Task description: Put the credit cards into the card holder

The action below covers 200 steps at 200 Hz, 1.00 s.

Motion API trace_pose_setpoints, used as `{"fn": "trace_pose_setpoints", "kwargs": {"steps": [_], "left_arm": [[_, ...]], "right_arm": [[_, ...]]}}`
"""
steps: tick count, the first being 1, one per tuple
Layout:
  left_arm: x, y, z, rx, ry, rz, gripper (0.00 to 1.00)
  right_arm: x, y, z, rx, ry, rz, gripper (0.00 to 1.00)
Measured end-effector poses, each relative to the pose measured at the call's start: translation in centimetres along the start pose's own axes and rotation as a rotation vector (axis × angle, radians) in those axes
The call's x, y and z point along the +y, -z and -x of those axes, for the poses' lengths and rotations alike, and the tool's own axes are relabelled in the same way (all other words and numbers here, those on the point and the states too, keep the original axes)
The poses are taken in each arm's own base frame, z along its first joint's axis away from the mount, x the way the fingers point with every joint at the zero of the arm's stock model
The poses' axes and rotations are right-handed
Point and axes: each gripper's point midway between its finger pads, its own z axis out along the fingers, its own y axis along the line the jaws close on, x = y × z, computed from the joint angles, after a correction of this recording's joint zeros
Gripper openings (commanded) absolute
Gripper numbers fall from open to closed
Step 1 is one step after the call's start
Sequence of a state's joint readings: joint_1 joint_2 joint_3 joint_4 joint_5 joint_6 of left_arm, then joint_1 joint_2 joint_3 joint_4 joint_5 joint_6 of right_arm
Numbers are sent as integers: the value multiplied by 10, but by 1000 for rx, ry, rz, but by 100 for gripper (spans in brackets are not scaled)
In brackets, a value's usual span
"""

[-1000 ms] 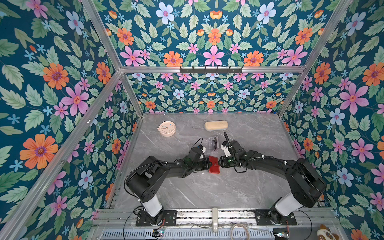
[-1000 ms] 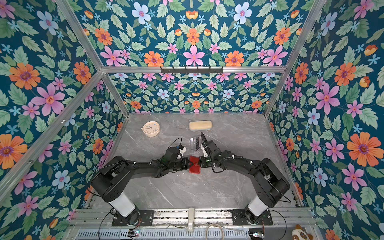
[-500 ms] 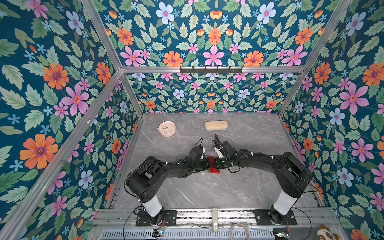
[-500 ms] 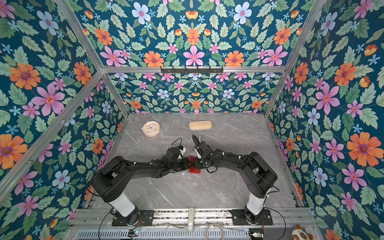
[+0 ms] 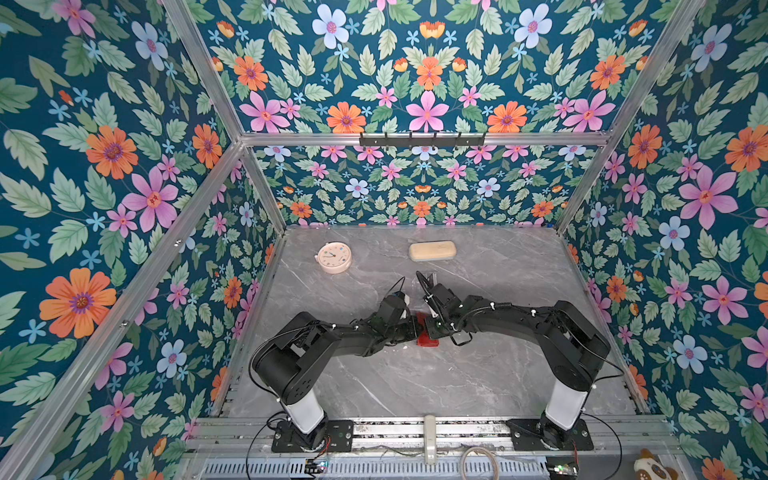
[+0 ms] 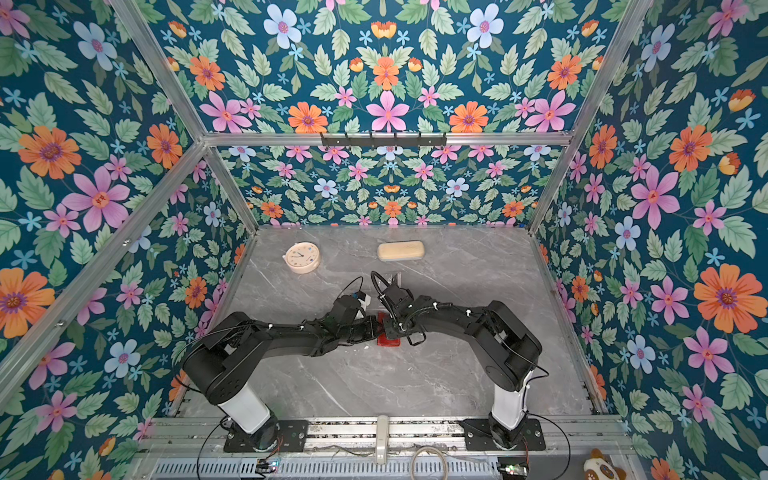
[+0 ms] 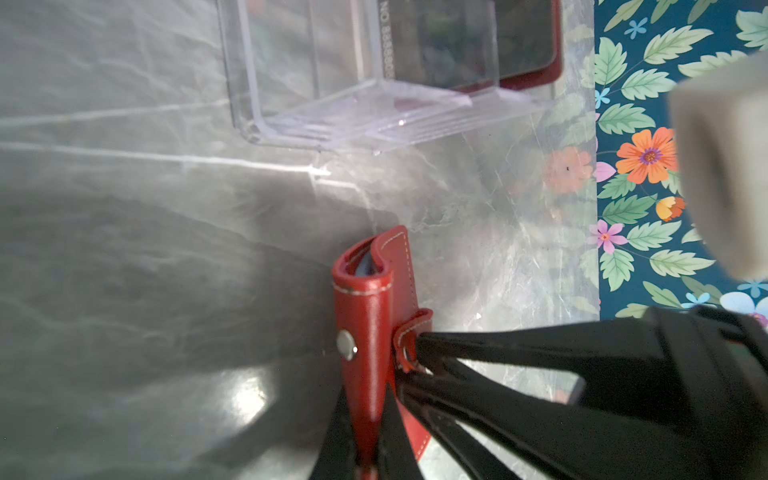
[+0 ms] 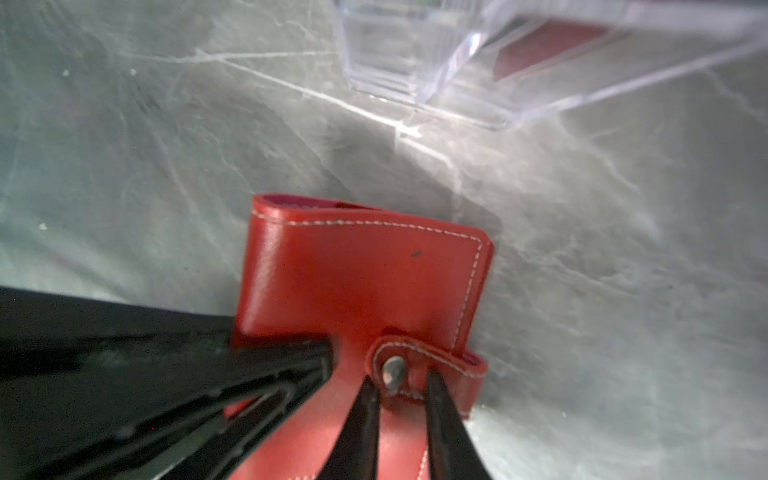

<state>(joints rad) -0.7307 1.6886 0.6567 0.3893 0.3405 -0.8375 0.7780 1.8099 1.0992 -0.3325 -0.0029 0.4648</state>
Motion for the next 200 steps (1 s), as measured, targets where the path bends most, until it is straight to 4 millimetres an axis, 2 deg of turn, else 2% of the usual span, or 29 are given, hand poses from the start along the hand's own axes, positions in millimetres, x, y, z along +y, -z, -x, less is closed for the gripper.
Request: {"fn": "trace_pose_setpoints", "kwargs": {"steps": [38,62,79,97,115,130,159,200], "left_arm": [[-3,0,1,-7,-6,-11,5],[1,0,-2,5,-3,0,5],[1,1,-3,6,-4,0,7],[1,1,-3,7,-5,2,16],[1,3,-4,9,-10,5,34],[1,6,-5,10,-17,10,42],[-6,16,2,-16,-64,7,49],[-20,24,8,-36,-132,-36,54]], "right_arm": [[-1,7,1,-21,-22,1,4],[-15,10,3,-49,-47,-52,1],[-17,14,4,-64,-54,-64,0],[-20,18,4,-76,-64,-63,0],[-24,25,4,-91,-82,-55,0],[-26,36,5,-113,-103,-26,0],[-27,58,15,-183,-151,65,0],[-21,74,21,-214,-171,183,0]]}}
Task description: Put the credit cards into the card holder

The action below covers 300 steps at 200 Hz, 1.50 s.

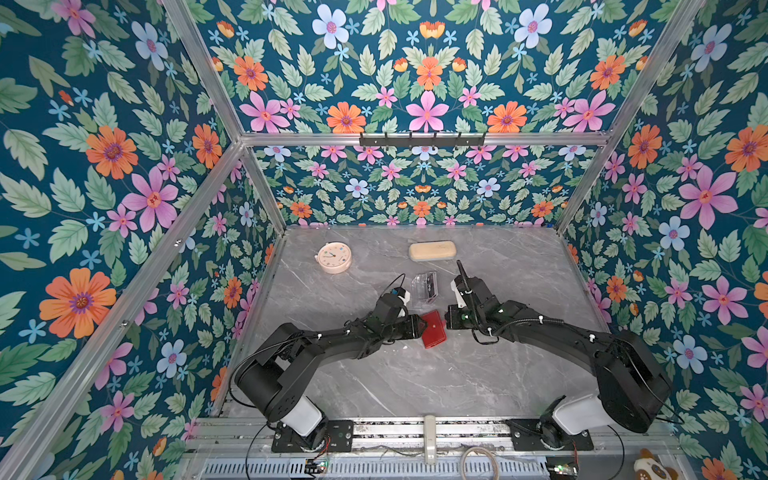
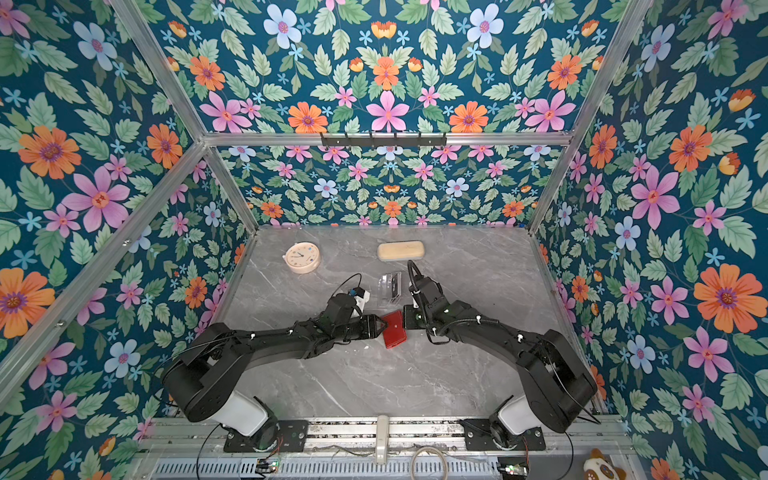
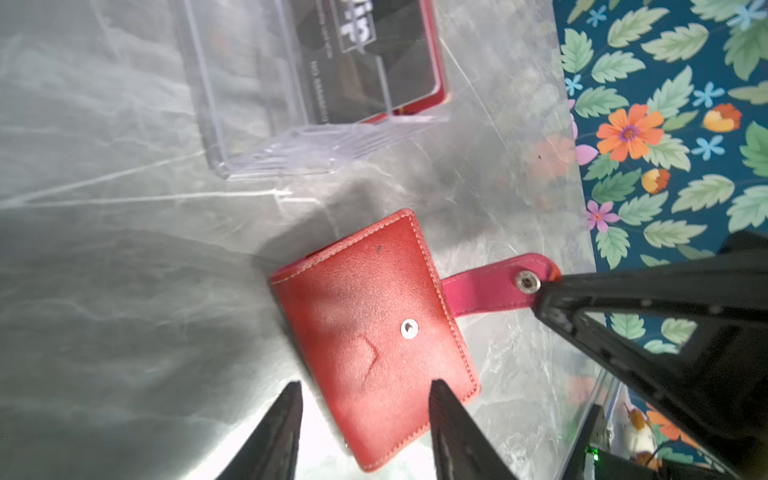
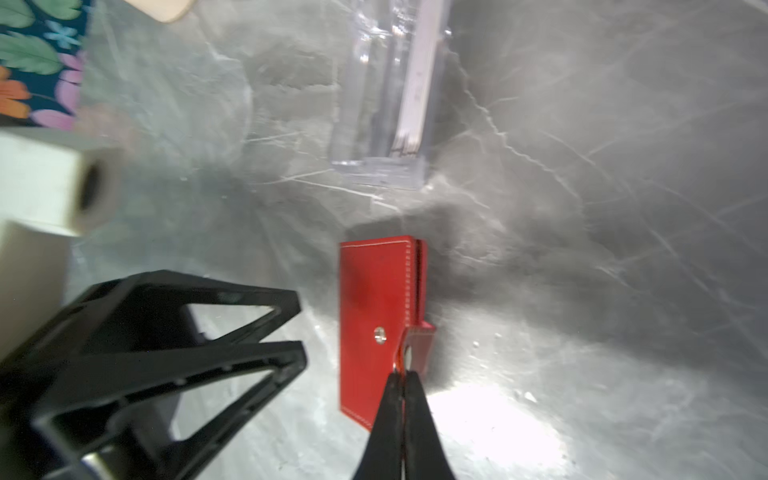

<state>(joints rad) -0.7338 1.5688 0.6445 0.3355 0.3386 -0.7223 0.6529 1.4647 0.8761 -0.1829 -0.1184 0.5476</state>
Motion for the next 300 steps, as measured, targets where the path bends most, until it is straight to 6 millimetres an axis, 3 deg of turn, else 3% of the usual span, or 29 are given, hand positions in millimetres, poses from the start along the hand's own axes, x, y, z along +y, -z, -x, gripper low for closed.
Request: {"fn": "trace_pose_setpoints", "kwargs": {"steps": [61,115,161,218,300], "left_arm": [[-18,-6,-2,7,-35,-106,58],[-22,-5,3,-12,-36,-120,58],[-15,-6,3,-12,-32,-81,47],[3,2,5,-39,-32,44,47],[64,17,-7,-52,-7,341,49]], "right_arm": [[23,13,2,4,10,128,0],[34,19,-1,16,24,186,0],[33,19,-3,22,33,189,0],[22,23,0,3,34,117,0],[10,13,-10,50,30,62,0]]}}
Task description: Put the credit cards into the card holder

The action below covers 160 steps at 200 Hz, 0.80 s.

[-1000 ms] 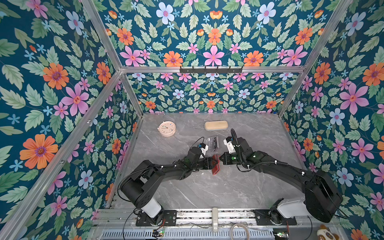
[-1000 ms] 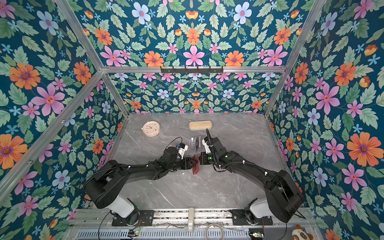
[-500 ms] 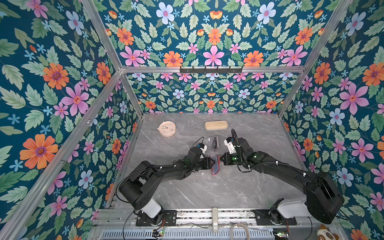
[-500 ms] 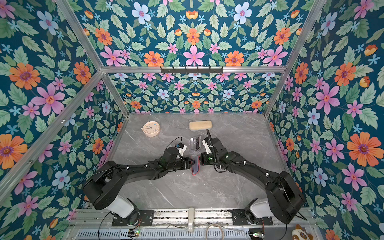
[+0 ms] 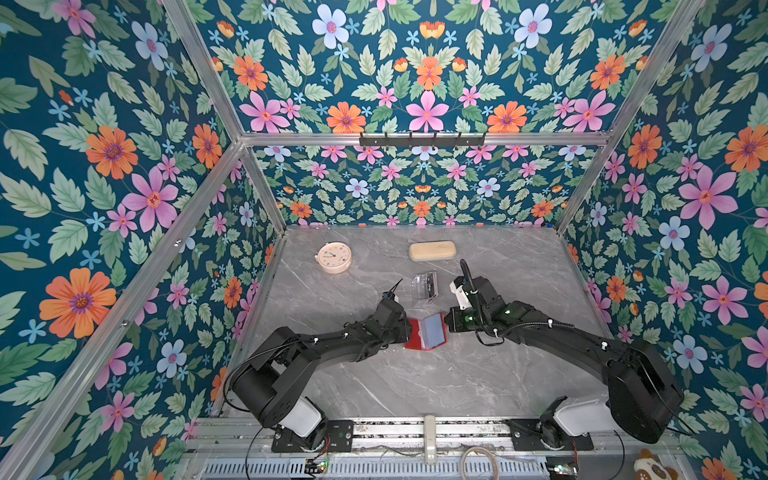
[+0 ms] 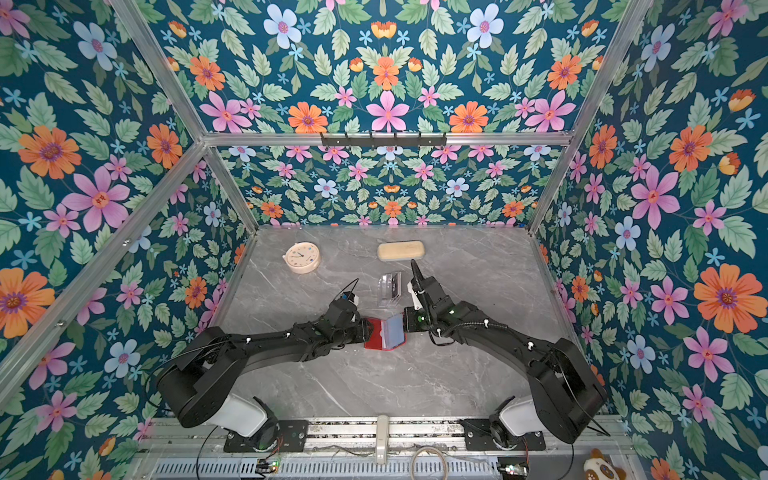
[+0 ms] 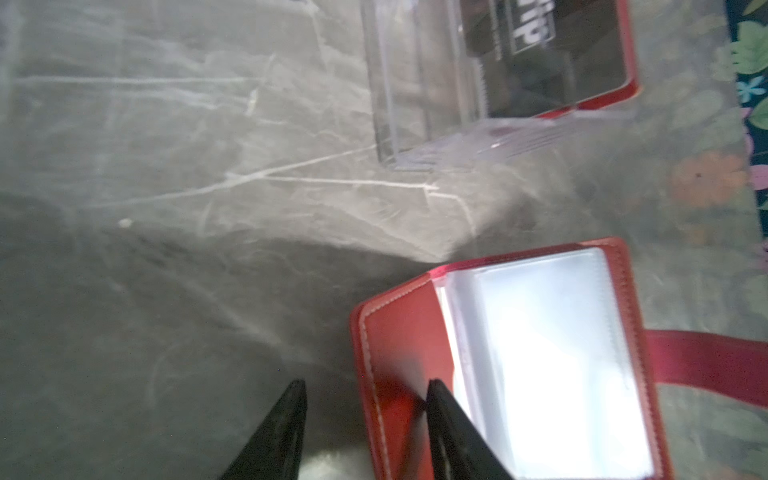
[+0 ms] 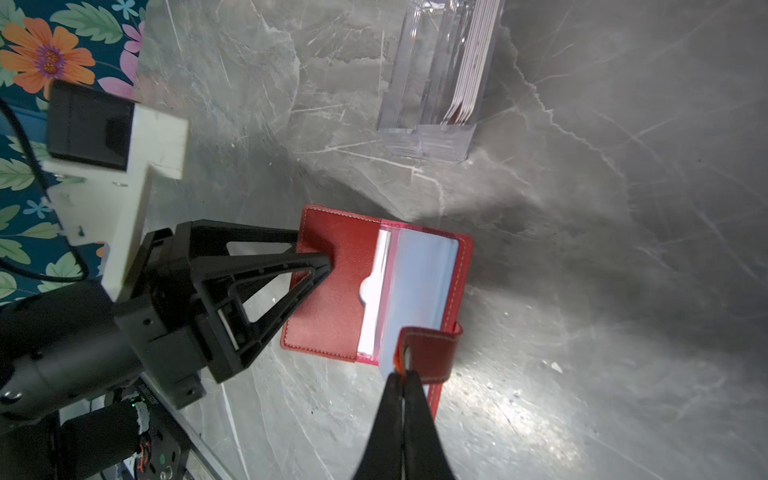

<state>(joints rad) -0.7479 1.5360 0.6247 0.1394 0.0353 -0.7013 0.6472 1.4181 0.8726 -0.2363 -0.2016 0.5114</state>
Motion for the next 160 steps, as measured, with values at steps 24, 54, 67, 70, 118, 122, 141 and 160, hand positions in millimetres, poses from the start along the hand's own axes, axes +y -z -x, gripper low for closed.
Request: {"fn": "trace_pose_setpoints", "kwargs": {"steps": [24,54,67,70,118,122,141,160], "left_arm": [[9,-2,-2,-5,-1,47,48],[12,-3,0,-20,-8,70,48],[13,-2,1,-24,-14,83,49],[13,-2,1,-24,-17,85,49],[-4,22,22,-74,-101,65,51],[-8,25,25,-84,-110,57,51],[-23,35,38,-117,-156,22,51],[-38,39,43,-119,-206,-26,50]], "right_arm": [[-1,-2,-1,8,-2,-5,0],[-1,-2,-1,10,1,-6,0],[-1,-3,-1,13,1,-7,0],[-2,-3,-2,14,0,-7,0],[-3,-8,-6,34,-3,-6,0],[-3,-9,-7,36,-4,-4,0],[-5,-11,-10,46,-7,-7,0],[-6,-13,-12,54,-11,-6,0]]}}
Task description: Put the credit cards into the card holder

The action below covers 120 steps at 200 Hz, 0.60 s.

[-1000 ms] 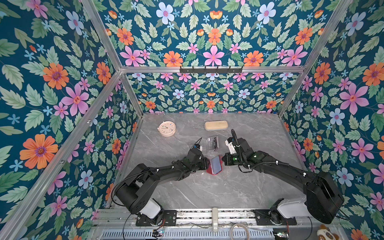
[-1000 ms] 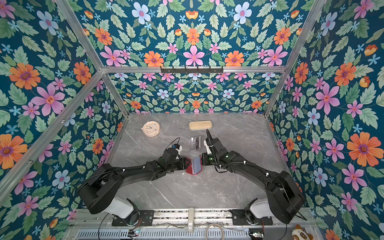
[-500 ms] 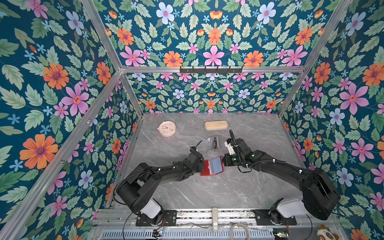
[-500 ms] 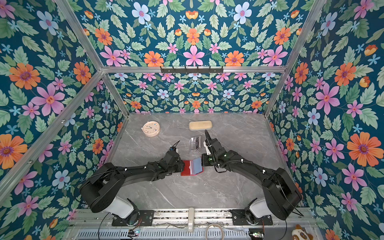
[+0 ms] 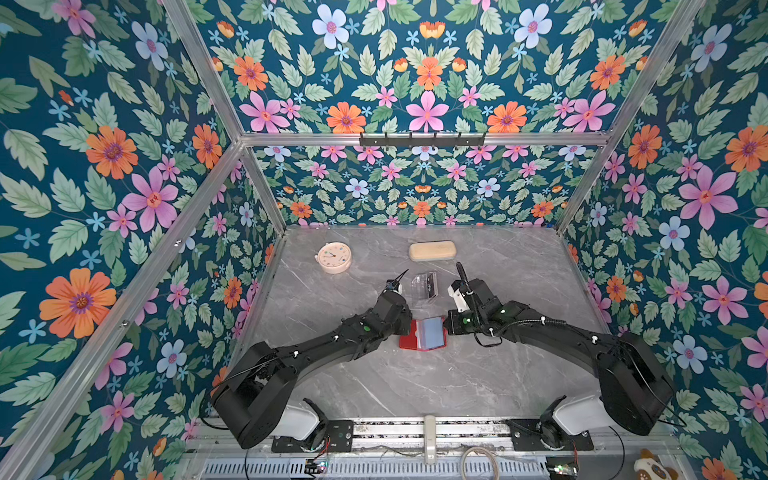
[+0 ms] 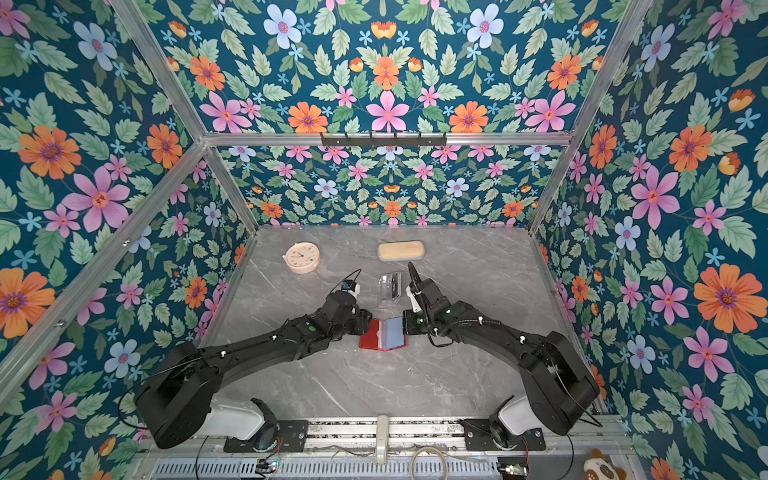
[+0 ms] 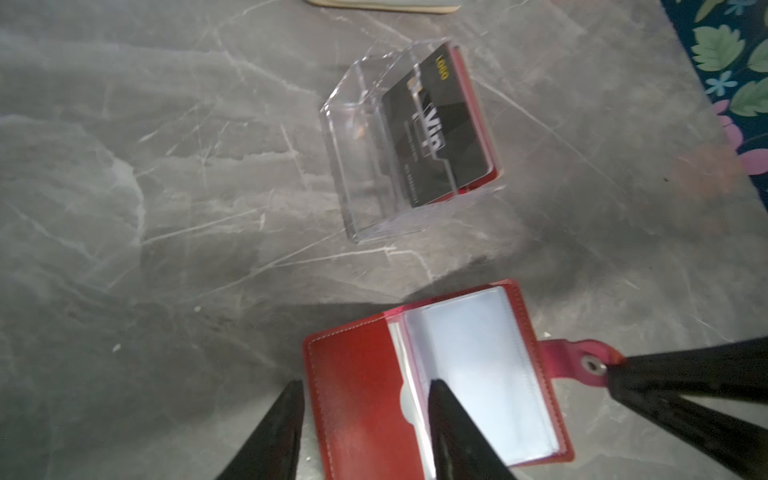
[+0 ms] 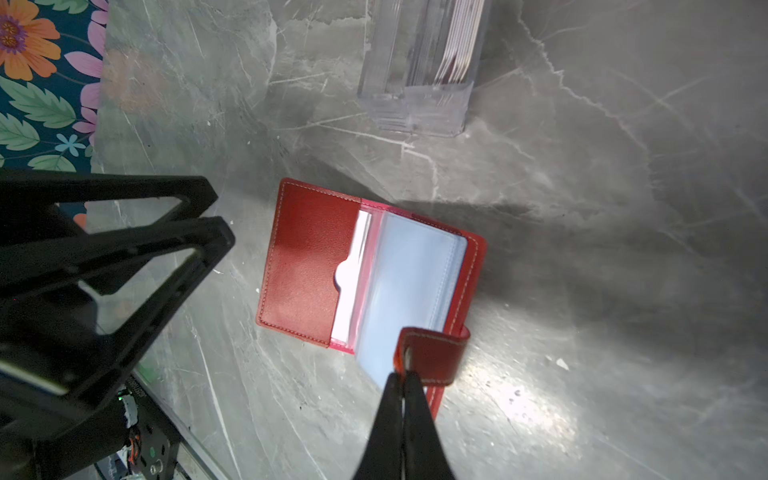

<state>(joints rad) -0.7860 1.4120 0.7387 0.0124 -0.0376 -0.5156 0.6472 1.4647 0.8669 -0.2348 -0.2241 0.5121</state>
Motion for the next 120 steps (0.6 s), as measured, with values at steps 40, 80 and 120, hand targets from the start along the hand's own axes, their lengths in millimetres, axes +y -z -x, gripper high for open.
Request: {"fn": "trace_pose_setpoints", "kwargs": {"steps": [40,80,120], "left_arm": [[-25,-19,-23,113,-24,-141,45],[-33,-32,-40,176,12,-202,40],[-38,-42,-52,220,36,-239,36]], "right_arm": [[-5,-5,-6,18,-12,-10,0],[-6,-6,-8,19,-13,-11,0],[-8,-11,-9,25,-16,-15,0]]}}
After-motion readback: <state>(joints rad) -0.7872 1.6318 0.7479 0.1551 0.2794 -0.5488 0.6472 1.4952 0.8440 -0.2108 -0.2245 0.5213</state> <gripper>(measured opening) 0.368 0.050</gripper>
